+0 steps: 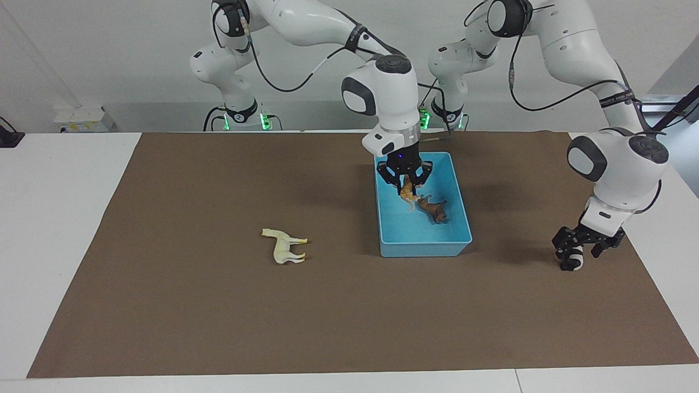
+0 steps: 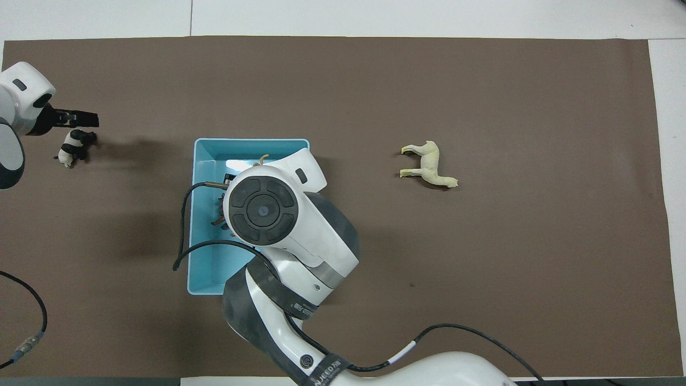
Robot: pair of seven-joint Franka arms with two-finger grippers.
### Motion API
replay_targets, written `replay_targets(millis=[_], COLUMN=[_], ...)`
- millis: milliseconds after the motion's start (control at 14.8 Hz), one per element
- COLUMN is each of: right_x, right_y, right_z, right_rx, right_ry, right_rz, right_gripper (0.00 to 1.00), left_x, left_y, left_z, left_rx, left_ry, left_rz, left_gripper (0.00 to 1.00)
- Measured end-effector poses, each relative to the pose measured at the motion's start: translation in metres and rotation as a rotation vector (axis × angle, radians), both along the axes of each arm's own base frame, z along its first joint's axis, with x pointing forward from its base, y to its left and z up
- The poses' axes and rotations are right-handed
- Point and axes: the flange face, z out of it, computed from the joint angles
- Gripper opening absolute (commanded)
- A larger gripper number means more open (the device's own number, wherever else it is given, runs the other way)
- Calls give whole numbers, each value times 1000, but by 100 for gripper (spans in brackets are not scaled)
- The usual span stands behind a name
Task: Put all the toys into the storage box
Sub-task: 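Open the right gripper over the box while the left gripper nears the cow, then grasp the cow with the left gripper while the right gripper reaches the palomino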
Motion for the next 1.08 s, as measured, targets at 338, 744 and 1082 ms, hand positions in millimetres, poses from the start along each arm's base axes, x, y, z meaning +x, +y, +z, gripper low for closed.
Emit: replay_targets(millis=[338,744,1082], right_x=[2,54,109], right_y=[14,-92,-207], right_z=[-11,86,53], right_rx=[-33,-132,-202], right_ry=[37,75,124], right_rz=[-65,-138,-102], right_gripper=[100,100,100], left_x=[1,-13,-20], left_y=[21,36,31], left_z=[-11,-52,-65], left_rx=[74,67,60], left_ry=[-11,7,25], left_rz=[-22,-9,-16], left_gripper=[100,100,100])
